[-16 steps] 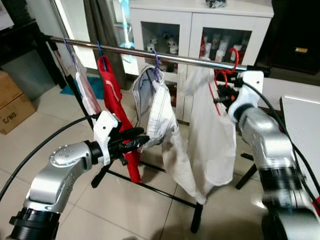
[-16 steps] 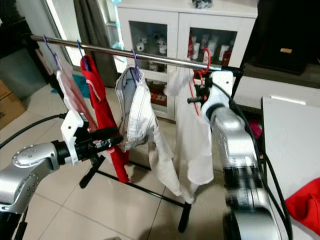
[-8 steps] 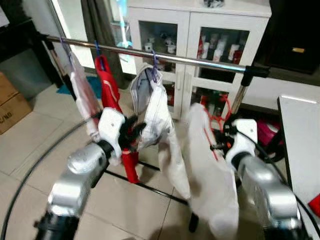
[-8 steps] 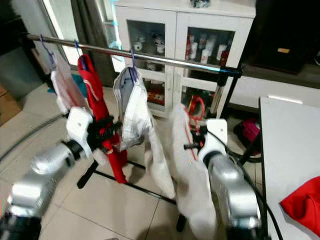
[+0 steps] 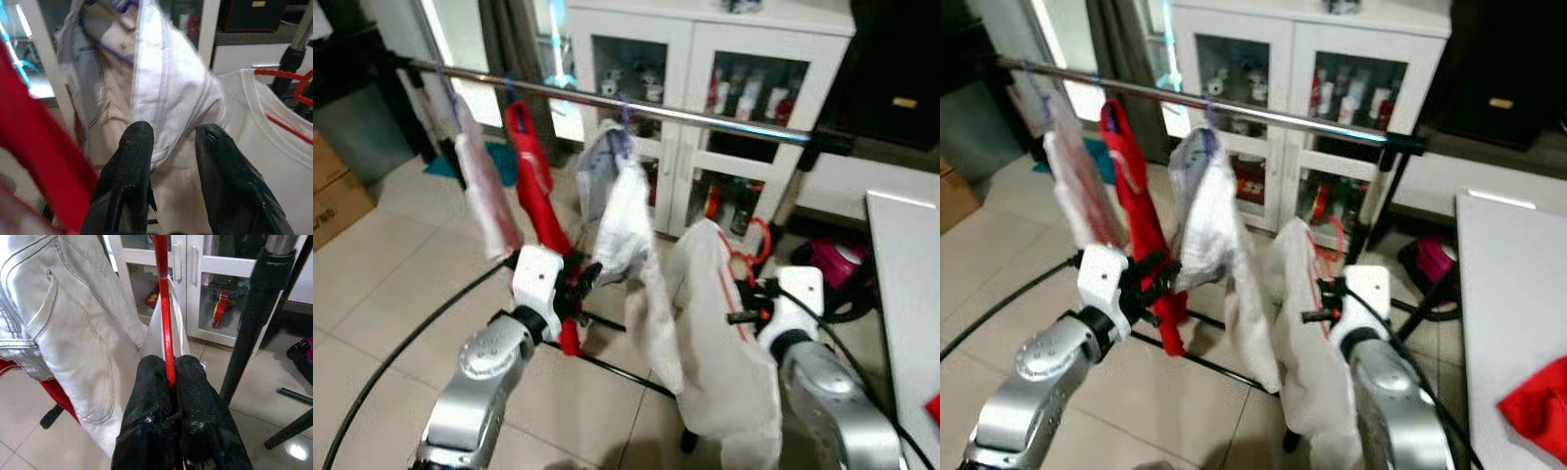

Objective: Hang hanger

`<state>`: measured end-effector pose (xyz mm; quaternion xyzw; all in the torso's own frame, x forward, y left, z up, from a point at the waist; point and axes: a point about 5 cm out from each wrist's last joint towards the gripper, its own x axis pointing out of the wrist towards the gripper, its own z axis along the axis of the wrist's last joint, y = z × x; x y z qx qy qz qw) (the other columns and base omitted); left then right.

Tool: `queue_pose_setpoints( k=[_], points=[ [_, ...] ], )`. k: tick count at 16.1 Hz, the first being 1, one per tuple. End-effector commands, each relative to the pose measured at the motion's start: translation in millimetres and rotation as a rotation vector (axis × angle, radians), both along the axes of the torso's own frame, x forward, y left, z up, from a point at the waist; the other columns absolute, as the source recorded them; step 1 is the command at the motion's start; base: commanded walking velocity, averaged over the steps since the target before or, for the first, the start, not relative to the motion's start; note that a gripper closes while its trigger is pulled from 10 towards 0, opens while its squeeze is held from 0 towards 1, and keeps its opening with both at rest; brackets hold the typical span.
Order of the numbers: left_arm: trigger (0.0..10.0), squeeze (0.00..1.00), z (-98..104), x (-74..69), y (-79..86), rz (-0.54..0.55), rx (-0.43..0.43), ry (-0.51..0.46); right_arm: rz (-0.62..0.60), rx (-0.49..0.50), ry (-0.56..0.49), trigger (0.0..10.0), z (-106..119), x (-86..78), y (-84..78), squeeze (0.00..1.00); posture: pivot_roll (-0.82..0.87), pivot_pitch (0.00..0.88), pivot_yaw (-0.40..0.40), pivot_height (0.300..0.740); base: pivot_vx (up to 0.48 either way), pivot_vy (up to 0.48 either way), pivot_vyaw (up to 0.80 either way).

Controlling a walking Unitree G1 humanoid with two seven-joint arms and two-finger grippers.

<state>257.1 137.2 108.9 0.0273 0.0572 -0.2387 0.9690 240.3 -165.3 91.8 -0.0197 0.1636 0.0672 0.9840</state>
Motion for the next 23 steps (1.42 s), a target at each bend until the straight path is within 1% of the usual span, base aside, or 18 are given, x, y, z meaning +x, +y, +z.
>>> queue_pose_setpoints(
  k=[1,5,7,10,13,15,17,19,20,23],
  points=[
    [10.0,0.00,4,-0.5,4.5,0.028,0.009,-0.012,0.038,0.023,-0.027,10.0,9,-0.5,5.1,0.00,-0.04,0.070,-0.008,0.740,0.000,0.446,0.00],
    [10.0,0.00,8,0.7,4.7,0.036,0.013,-0.021,0.021,0.052,-0.002,10.0,7,-0.5,3.6,0.00,-0.03,0.068,-0.011,0.740,0.000,0.449,0.00],
    [10.0,0.00,10,4.2,2.3,0.028,0.012,-0.028,0.008,0.058,0.005,10.0,7,-1.4,3.2,0.00,-0.03,0.064,-0.002,0.740,0.000,0.450,-0.63],
    [10.0,0.00,12,7.4,-1.3,0.019,0.012,-0.030,-0.001,0.060,0.007,10.0,7,-1.5,2.0,0.00,-0.03,0.063,0.001,0.740,0.000,0.444,0.00],
    [10.0,0.00,12,13.9,-2.6,0.063,-0.001,-0.027,0.026,0.024,0.001,10.0,8,6.7,1.5,0.00,-0.02,0.050,-0.005,0.740,0.000,0.000,0.00],
    [10.0,0.00,12,14.8,-4.3,0.061,-0.007,-0.016,0.064,-0.014,0.025,10.0,5,9.0,4.0,0.00,-0.02,0.049,-0.005,0.740,0.000,0.000,0.00],
    [10.0,0.00,12,15.2,-3.9,0.074,-0.006,-0.008,0.109,-0.050,0.021,10.0,4,11.6,6.8,0.00,-0.01,0.053,-0.011,0.740,0.000,0.000,0.00],
    [10.0,0.00,10,12.5,-0.7,0.072,0.014,-0.002,0.074,0.024,0.018,10.0,4,15.1,5.8,0.00,0.00,0.049,-0.021,0.740,0.000,0.000,0.00],
    [10.0,0.00,10,12.6,0.7,0.070,0.019,0.000,0.054,0.042,0.022,10.0,3,16.1,4.7,0.00,0.00,0.040,-0.015,0.740,0.000,0.000,0.00],
    [10.0,0.00,10,16.9,-1.7,0.045,0.028,0.009,0.029,0.056,0.005,10.0,7,17.9,3.0,0.00,-0.01,0.033,0.010,0.740,-0.189,0.000,0.00]
  ],
)
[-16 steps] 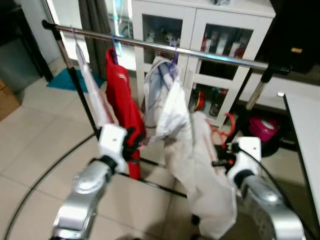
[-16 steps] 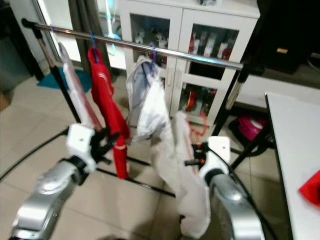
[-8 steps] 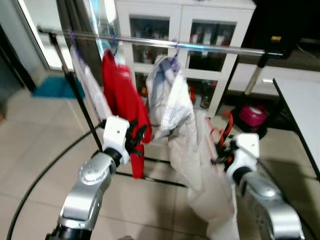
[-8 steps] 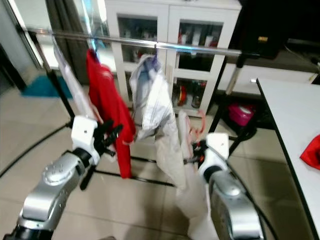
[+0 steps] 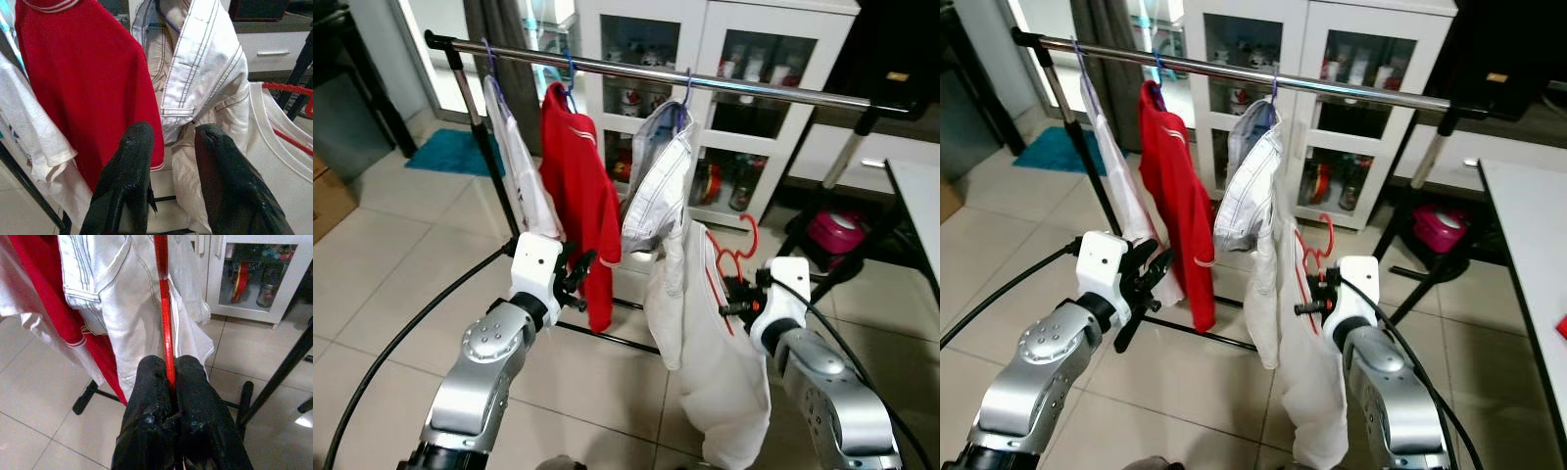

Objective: Hang hanger

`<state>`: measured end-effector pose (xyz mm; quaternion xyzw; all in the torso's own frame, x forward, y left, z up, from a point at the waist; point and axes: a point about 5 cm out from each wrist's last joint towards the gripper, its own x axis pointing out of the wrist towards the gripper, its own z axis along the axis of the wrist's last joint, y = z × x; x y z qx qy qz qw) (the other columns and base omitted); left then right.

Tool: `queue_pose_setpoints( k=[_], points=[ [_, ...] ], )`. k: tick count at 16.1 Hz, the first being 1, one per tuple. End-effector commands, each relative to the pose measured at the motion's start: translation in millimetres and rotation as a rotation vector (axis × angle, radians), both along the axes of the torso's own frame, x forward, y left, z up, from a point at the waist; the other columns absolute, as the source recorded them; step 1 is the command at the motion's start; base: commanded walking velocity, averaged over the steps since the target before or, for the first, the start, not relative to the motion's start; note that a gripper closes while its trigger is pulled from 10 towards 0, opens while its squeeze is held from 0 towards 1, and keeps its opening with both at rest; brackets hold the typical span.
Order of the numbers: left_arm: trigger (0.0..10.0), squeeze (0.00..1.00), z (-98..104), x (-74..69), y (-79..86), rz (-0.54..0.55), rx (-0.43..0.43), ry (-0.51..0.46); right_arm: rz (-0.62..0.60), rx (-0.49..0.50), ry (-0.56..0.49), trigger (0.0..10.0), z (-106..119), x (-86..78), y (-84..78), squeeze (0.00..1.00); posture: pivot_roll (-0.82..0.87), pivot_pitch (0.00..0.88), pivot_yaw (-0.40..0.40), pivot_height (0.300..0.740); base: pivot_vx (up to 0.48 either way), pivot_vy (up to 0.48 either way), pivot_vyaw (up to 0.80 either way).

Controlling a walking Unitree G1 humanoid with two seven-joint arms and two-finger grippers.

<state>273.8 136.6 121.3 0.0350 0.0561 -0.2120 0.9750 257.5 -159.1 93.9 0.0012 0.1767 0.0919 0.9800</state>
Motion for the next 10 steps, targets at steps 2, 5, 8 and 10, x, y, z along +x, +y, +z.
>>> queue_pose_setpoints(
  k=[2,5,8,10],
  points=[
    [10.0,0.00,-2.7,0.9,-2.6,-0.021,0.008,0.021,-0.032,0.018,-0.028,10.0,5.6,0.1,-5.5,0.00,-0.02,0.033,0.020,0.740,-0.287,0.000,0.00],
    [10.0,0.00,-1.8,2.8,-2.2,-0.036,0.013,0.018,-0.059,0.045,-0.020,10.0,4.5,0.3,-5.5,0.00,-0.01,0.031,0.025,0.740,-0.271,0.000,0.00],
    [10.0,0.00,-1.5,4.6,-0.2,-0.037,0.018,0.018,-0.062,0.062,-0.001,10.0,2.6,0.6,-2.6,0.00,-0.01,0.029,0.025,0.740,-0.255,0.000,-0.46],
    [10.0,0.00,-1.0,5.4,0.9,-0.037,0.023,0.015,-0.065,0.075,-0.003,10.0,2.5,1.8,-1.6,0.00,0.00,0.023,0.026,0.740,-0.122,0.000,-0.39]
  ],
)
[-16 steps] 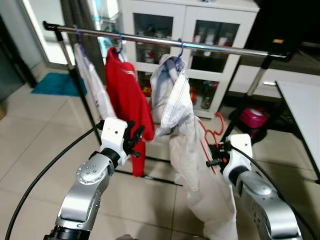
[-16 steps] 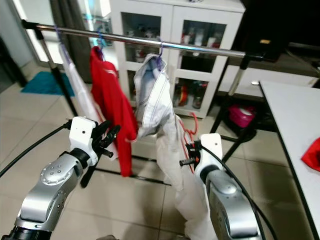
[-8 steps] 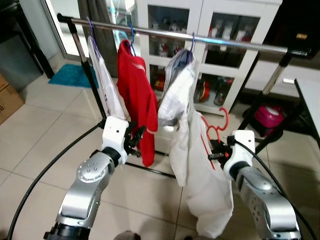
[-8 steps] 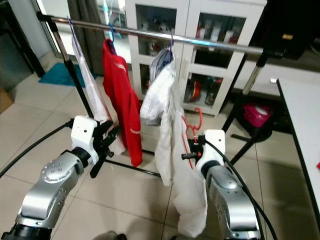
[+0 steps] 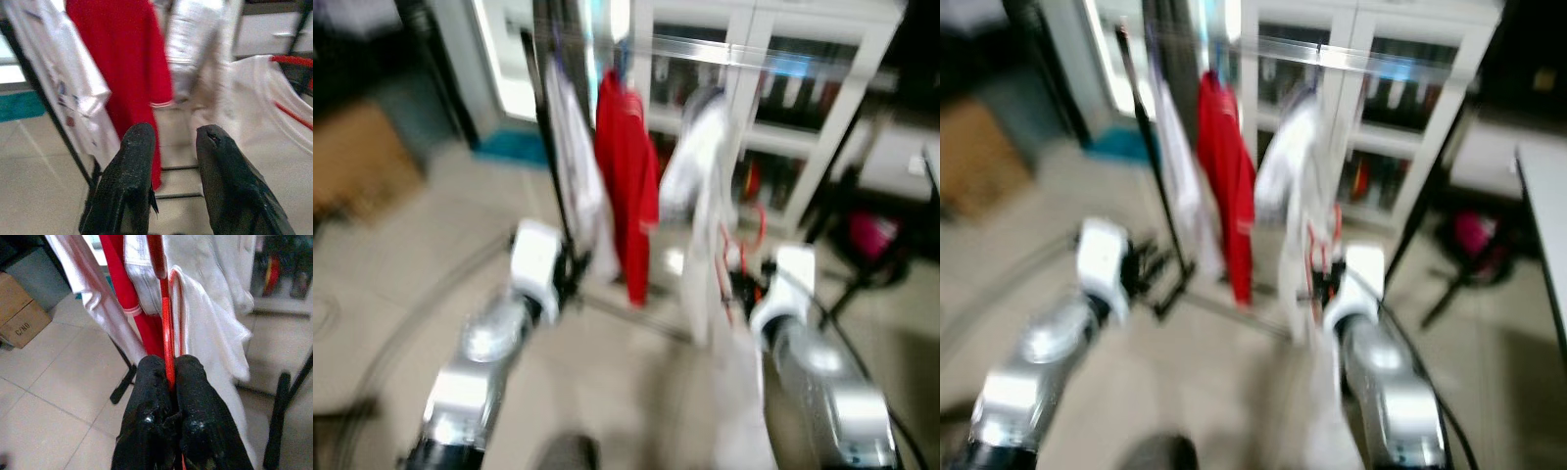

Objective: Hang hanger

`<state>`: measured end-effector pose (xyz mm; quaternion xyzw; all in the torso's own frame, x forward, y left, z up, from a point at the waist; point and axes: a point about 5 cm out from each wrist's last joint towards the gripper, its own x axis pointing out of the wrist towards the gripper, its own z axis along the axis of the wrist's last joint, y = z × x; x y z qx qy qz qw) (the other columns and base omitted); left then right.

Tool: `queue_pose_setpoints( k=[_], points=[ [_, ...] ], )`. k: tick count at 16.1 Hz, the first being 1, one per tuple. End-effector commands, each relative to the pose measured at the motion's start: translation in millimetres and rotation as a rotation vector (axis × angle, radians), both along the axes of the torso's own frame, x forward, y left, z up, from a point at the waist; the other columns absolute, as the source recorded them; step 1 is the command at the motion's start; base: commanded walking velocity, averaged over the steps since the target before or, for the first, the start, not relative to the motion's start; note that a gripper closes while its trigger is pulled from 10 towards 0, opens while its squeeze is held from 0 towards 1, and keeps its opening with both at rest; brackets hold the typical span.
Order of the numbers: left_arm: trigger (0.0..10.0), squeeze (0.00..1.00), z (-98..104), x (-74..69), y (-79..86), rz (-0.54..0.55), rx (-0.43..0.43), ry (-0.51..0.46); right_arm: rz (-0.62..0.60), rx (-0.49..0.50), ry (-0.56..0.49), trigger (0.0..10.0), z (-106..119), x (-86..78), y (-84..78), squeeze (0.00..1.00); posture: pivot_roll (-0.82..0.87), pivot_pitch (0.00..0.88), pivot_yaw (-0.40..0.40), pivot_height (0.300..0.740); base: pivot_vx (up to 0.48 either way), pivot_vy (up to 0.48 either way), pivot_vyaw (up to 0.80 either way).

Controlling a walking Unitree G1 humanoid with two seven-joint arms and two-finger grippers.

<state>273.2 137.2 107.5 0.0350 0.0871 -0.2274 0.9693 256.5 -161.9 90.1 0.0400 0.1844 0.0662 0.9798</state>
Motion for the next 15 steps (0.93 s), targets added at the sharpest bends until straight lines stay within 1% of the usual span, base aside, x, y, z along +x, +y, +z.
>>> queue_pose_setpoints(
  k=[1,3,5,6,7,8,9,10,11,12,13,14,15],
  points=[
    [10.0,0.00,13,6.2,0.7,-0.009,0.012,-0.049,0.006,0.010,-0.029,10.0,7,3.1,2.7,0.00,0.00,0.022,0.027,0.740,0.000,0.000,0.00],
    [10.0,0.00,14,6.7,1.4,-0.013,0.017,-0.052,0.036,0.016,-0.041,10.0,10,3.6,7.7,0.00,0.00,0.019,0.030,0.740,0.000,0.000,0.00],
    [10.0,0.00,16,9.2,3.4,-0.033,0.014,-0.062,0.107,0.027,-0.090,10.0,18,5.6,15.2,0.00,0.00,0.013,0.035,0.740,0.000,0.000,0.00],
    [10.0,0.00,19,10.2,4.0,-0.045,0.000,-0.082,0.131,0.030,-0.112,10.0,22,6.8,17.5,0.00,0.00,0.011,0.034,0.740,0.000,0.000,0.00],
    [10.0,0.39,28,13.1,2.2,-0.119,-0.075,-0.107,0.200,0.055,-0.171,10.0,34,10.0,24.6,0.00,0.01,0.006,0.033,0.740,0.000,0.000,0.00],
    [10.0,1.00,29,15.7,1.3,-0.147,-0.059,-0.095,0.223,0.065,-0.194,10.0,40,11.3,27.5,0.00,0.01,0.004,0.033,0.740,0.000,0.000,0.00],
    [10.0,1.00,31,22.2,-0.9,-0.187,-0.019,-0.105,0.263,0.079,-0.237,10.0,49,13.5,32.3,0.00,0.01,0.000,0.033,0.740,0.000,0.000,0.00],
    [10.0,1.00,32,25.5,-2.2,-0.201,-0.009,-0.107,0.279,0.091,-0.258,10.0,54,14.4,34.4,0.00,0.01,0.000,0.033,0.740,0.000,0.000,0.00],
    [10.0,1.00,33,32.5,-6.7,-0.229,0.004,-0.096,0.307,0.133,-0.298,10.0,62,15.9,38.7,0.00,0.00,0.000,0.039,0.740,0.000,0.000,0.00],
    [10.0,1.00,30,40.1,-12.1,-0.238,0.040,-0.071,0.338,0.159,-0.333,10.0,70,16.7,42.4,0.00,0.00,0.000,0.042,0.740,0.000,0.000,0.00],
    [10.0,1.00,29,44.3,-13.9,-0.222,0.069,-0.063,0.351,0.164,-0.344,10.0,72,16.8,43.7,0.00,0.00,0.000,0.045,0.740,0.000,0.000,0.00],
    [10.0,1.00,29,55.2,-19.3,-0.179,0.100,-0.070,0.391,0.192,-0.377,10.0,79,16.6,47.6,0.00,0.00,0.000,0.052,0.740,0.000,0.000,0.00],
    [10.0,1.00,32,61.0,-24.9,-0.171,0.092,-0.083,0.416,0.210,-0.399,10.0,83,16.0,49.5,0.00,0.00,0.000,0.052,0.740,0.000,0.000,0.00]
  ],
)
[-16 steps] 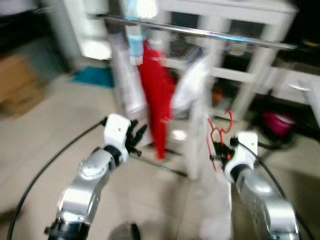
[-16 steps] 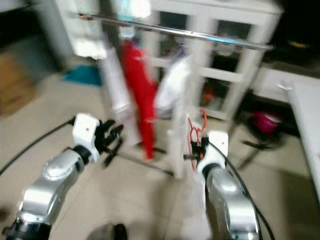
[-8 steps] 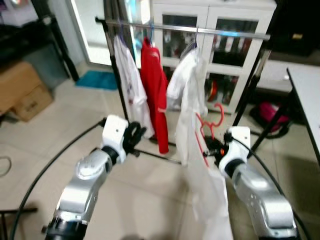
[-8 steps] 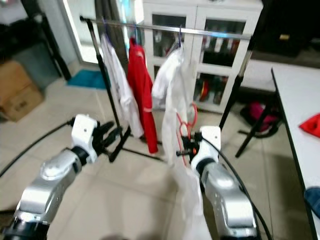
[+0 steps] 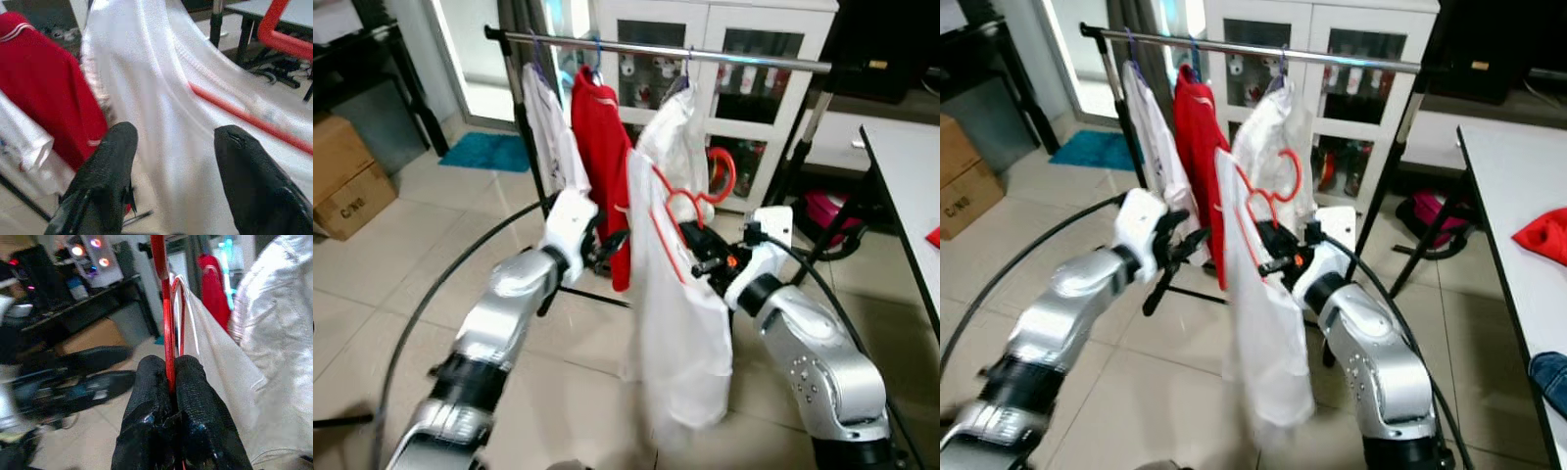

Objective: Hang hanger

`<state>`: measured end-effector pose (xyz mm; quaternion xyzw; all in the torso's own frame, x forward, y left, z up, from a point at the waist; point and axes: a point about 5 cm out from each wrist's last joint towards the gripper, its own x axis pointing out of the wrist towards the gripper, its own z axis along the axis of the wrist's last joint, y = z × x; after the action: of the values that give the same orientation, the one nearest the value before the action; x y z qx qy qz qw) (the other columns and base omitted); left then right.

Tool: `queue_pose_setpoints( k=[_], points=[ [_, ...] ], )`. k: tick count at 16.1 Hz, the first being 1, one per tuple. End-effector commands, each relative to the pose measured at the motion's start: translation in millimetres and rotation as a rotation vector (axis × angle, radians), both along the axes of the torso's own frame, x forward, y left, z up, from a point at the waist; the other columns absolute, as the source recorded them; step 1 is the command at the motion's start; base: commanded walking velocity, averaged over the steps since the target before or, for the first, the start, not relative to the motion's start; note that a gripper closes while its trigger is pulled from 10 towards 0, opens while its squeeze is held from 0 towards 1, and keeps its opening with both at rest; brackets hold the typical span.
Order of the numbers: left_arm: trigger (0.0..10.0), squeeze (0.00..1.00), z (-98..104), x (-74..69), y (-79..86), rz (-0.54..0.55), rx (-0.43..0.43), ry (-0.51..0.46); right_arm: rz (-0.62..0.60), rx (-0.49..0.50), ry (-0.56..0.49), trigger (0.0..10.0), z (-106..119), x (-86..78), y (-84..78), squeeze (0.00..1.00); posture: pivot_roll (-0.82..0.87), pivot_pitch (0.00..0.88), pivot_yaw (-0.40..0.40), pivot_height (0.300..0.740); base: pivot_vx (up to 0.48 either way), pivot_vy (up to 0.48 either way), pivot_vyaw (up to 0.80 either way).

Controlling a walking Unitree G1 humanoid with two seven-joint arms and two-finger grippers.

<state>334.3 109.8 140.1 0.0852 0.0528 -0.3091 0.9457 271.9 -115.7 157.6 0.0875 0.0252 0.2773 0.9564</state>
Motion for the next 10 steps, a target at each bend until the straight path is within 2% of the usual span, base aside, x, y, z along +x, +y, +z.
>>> queue_pose_setpoints(
  k=[1,2,5,8,9,10],
  points=[
    [10.0,0.32,3,2.9,-5.5,-0.012,0.011,-0.026,0.044,0.043,-0.095,10.0,19,-0.6,4.6,0.00,0.00,0.000,0.053,0.740,0.000,0.000,0.00],
    [10.0,0.00,6,5.2,-11.4,-0.020,0.014,-0.045,0.061,0.058,-0.102,10.0,21,-1.8,5.7,0.00,0.00,0.000,0.054,0.740,0.000,0.000,0.00],
    [10.0,0.00,14,10.1,-20.5,-0.021,0.003,-0.090,0.096,0.083,-0.112,10.0,23,-4.4,8.6,0.00,0.00,0.000,0.052,0.740,0.000,0.000,0.00],
    [10.0,0.00,14,16.9,-19.1,0.026,0.033,-0.119,0.133,0.110,-0.124,10.0,26,-6.8,11.9,0.00,0.00,0.000,0.051,0.740,0.000,0.000,0.00],
    [8.5,0.00,16,19.1,-17.3,0.042,0.042,-0.148,0.148,0.130,-0.130,10.0,27,-8.1,12.5,0.00,0.00,0.000,0.050,0.740,0.000,0.000,0.00],
    [4.9,0.00,19,20.9,-15.6,0.061,0.031,-0.169,0.156,0.137,-0.133,10.0,28,-9.0,12.1,0.00,0.00,0.000,0.049,0.740,0.000,0.000,0.00]
  ],
)
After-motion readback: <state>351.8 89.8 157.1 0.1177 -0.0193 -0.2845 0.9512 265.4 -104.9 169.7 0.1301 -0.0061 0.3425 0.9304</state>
